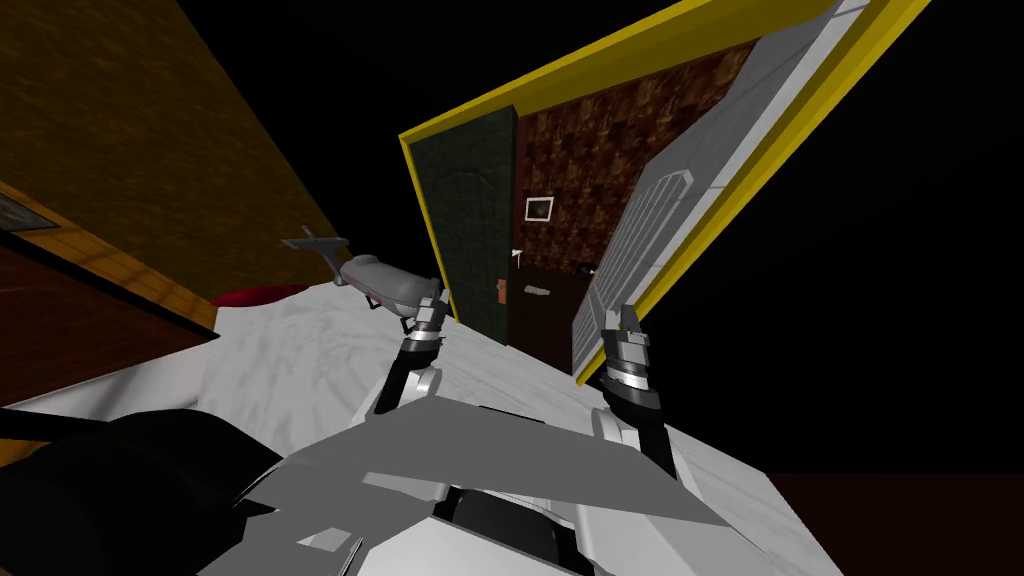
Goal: Push the door open
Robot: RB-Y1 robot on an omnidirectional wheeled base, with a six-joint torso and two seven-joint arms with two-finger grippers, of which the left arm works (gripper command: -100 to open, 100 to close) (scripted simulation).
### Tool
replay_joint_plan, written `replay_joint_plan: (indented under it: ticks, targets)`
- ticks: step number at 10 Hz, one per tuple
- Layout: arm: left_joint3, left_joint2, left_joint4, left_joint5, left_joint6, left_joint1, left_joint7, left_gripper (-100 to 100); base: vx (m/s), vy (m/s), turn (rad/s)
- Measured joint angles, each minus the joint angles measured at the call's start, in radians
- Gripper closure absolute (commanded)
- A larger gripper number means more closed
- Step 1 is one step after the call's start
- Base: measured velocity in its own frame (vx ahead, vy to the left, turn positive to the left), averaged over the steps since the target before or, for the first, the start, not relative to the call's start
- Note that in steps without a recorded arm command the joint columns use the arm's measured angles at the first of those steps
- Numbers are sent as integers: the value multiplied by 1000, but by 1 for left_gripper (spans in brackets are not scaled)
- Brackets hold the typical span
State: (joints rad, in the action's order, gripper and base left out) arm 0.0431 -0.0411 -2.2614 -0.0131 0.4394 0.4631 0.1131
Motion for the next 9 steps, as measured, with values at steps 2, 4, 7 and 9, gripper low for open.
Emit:
replay_joint_plan:
  ticks: [2, 4, 7, 9]
  targets:
    - [-7, -3, 55, 1, -19, -36, -5, -100, 77, 79, -71]
    - [-21, -6, 95, 3, -37, -51, -13, -100, 88, 80, -74]
    - [-38, -7, 161, 3, -42, -68, -20, -100, 70, 53, -54]
    - [-48, -7, 224, 4, -56, -101, -27, -100, 82, 78, -90]
